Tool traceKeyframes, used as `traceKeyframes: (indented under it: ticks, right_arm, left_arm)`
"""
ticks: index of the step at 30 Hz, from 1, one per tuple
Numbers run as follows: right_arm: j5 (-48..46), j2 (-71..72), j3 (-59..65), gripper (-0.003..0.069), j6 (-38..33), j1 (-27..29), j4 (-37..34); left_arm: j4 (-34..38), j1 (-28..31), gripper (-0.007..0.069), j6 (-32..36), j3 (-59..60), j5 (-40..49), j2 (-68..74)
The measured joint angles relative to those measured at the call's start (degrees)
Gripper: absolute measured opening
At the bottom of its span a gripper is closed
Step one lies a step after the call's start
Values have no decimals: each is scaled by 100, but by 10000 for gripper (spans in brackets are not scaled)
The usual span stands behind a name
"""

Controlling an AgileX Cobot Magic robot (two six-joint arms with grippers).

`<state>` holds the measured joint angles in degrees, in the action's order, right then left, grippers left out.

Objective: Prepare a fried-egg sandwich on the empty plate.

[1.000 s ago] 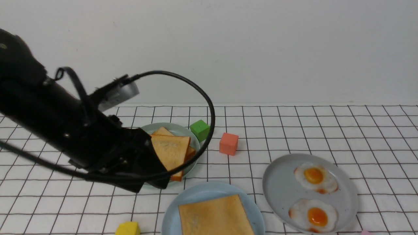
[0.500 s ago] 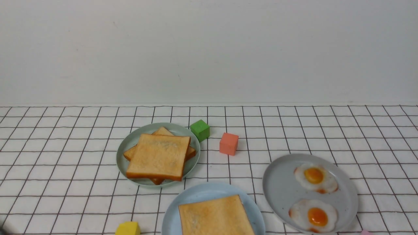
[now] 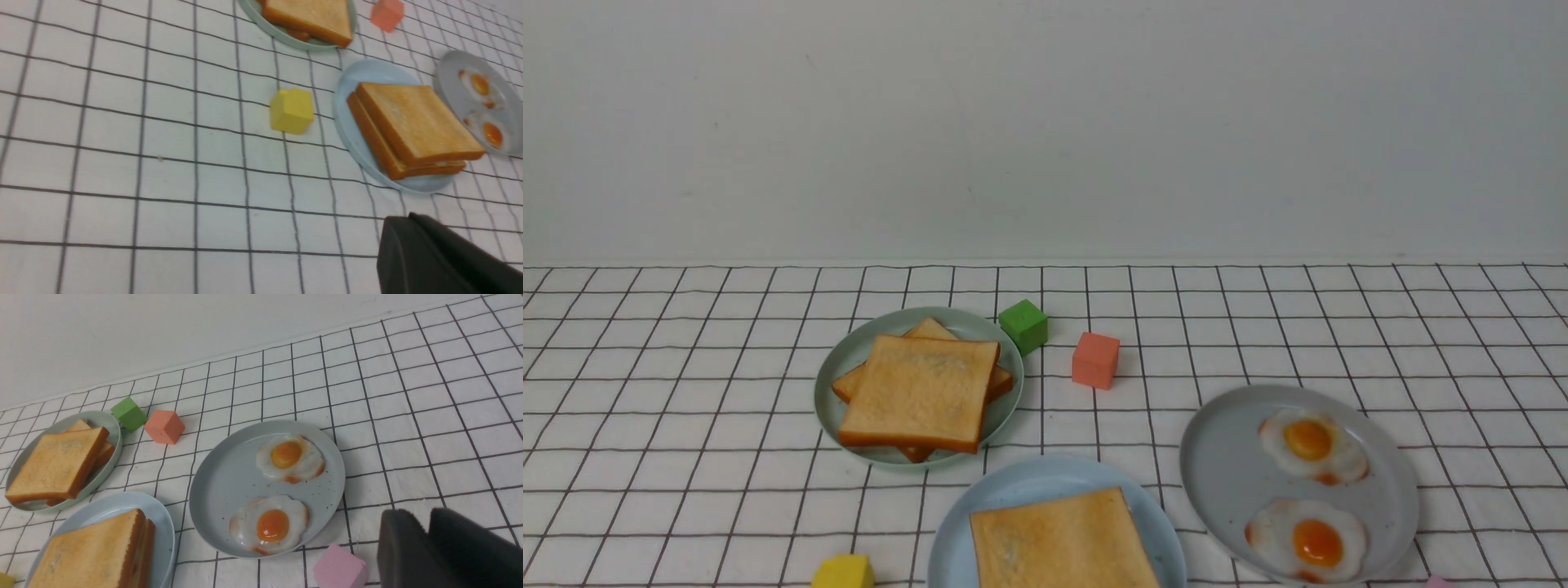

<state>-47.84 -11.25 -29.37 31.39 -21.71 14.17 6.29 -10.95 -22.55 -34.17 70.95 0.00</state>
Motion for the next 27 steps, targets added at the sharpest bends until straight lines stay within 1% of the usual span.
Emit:
traceKeyframes:
  ticks: [4, 8, 9, 11, 12, 15, 16, 17, 19, 23, 24, 26, 27]
  right_arm:
    - [0, 0, 0, 127, 0, 0, 0]
    - [0, 0, 0, 132, 0, 0, -5]
    - [0, 0, 0, 133, 0, 0, -5]
    - [0, 0, 0, 133, 0, 0, -5]
    - [0, 0, 0, 135, 0, 0, -5]
    - [0, 0, 0, 138, 0, 0, -5]
    - [0, 0, 0, 139, 0, 0, -5]
    - [0, 0, 0, 139, 0, 0, -5]
    - [1, 0, 0, 139, 0, 0, -5]
    - [2, 0, 0, 140, 0, 0, -5]
    - [7, 0, 0, 141, 0, 0, -5]
    - [1, 0, 0, 143, 0, 0, 0]
    - [1, 0, 0, 146, 0, 0, 0]
  left_arm:
    - [-357, 0, -13, 0, 0, -5, 180]
    - [-996, 0, -13, 30, 0, -18, 210]
    - [-1423, 0, -13, 46, 0, -18, 212]
    - [-1717, 0, -13, 46, 0, -36, 212]
    - [-2082, 0, -13, 2, 5, -101, 212]
    - [-2503, 0, -13, -115, 141, -375, 212]
    - [-2530, 0, -13, -145, 178, -429, 212]
    - [-2559, 0, -13, -216, 366, -716, 196]
    - [-2547, 0, -13, -144, 562, -1004, 111]
    - [-2524, 0, -13, 263, 822, -1744, -14]
    - [-2455, 0, -13, 384, 969, -2230, -55]
    - [-2387, 0, -13, 428, 1098, -2566, -75]
    - [-2294, 0, -13, 478, 1357, -3430, -80]
